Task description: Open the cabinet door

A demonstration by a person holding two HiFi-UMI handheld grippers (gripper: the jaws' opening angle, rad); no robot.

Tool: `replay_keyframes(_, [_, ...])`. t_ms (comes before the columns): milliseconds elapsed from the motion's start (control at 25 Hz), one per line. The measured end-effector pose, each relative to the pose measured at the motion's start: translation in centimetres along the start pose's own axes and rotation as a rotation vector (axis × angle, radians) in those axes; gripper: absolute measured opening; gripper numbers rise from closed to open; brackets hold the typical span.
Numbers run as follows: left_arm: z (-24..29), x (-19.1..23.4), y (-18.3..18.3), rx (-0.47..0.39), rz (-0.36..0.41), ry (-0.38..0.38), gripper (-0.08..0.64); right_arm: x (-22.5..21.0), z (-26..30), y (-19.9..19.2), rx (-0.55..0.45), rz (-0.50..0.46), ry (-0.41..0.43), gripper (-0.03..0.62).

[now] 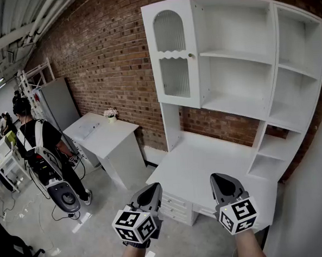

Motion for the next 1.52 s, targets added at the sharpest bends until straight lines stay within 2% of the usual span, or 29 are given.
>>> replay_keyframes(400, [0.7, -0.4, -0.4, 0.003, -0.005, 0.014, 0.005, -0.7, 0.4, -0.5, 0.011, -0.008, 0.023, 0.002])
replay_keyframes(760, [0.9, 0.1, 0.8, -0.022, 0.029, 0.047, 0.005, -3.2, 0.0, 0.3, -0.055, 0.062, 0.003, 0.002])
replay_keyframes(960, [1.0, 0.5, 0.2, -0.002, 0.026, 0.082, 0.005, -3.5, -0.1, -0.5, -0.054, 0.123, 0.043, 0.002])
replay_keyframes(1240, [1.3, 1.2, 0.1, -0.003, 0.028, 0.100, 0.005, -3.0, 1.2, -0.1, -0.069, 0.113, 0.076, 0.002])
replay_keyframes(1520, [3.3, 4.0, -0.2, -0.009, 0.040, 0.077, 0.005, -2.7, 3.8, -0.9, -0.052, 0.098, 0.046, 0.002])
Point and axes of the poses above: the fingertips, and each gripper's own axes: z forward along the fingers, x to its left, y out of its top, the point moved 5 cm from there along -z, backward along the fingers, and after that the axes turned 1 degree about z, right-handed, at the moved point
